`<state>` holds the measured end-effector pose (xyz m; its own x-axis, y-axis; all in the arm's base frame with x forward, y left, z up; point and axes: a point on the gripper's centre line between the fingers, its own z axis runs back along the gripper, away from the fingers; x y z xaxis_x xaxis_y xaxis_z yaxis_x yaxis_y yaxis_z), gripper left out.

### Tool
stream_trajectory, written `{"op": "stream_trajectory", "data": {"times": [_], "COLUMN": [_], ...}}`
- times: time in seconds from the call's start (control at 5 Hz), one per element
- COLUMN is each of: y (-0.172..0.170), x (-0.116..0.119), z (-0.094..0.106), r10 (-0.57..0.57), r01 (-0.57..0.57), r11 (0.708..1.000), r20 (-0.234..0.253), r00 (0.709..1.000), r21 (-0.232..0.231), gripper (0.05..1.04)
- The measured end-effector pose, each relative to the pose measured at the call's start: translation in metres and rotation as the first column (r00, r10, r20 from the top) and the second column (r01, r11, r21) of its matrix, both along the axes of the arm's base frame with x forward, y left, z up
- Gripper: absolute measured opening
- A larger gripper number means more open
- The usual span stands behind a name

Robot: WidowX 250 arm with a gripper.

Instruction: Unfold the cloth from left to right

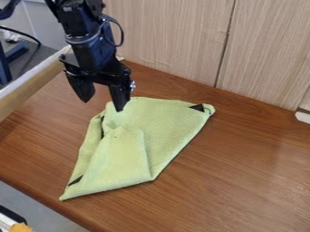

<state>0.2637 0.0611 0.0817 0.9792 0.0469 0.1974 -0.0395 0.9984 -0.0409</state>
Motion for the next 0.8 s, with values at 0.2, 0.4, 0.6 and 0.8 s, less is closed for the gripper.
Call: {"op": "stream_trajectory", "data": {"times": [0.2, 0.4, 0.6, 0.8], "y": [0.0, 0.015, 0.027, 0.039], "x": [-0.001, 0.01, 0.026, 0.036], "z": [-0.007, -0.015, -0.025, -0.034], "r10": [0.004, 0.068, 0.111, 0.155], "r01": [-0.004, -0.069, -0.112, -0.156], "r11": [1.0, 0.998, 0.994, 0.988], "r20": [-0.025, -0.06, -0.091, -0.108], "r00": [1.0, 0.996, 0.99, 0.982], "r21": [-0.008, -0.012, -0.009, -0.002], "gripper": [1.001, 1.001, 1.001, 1.0]}}
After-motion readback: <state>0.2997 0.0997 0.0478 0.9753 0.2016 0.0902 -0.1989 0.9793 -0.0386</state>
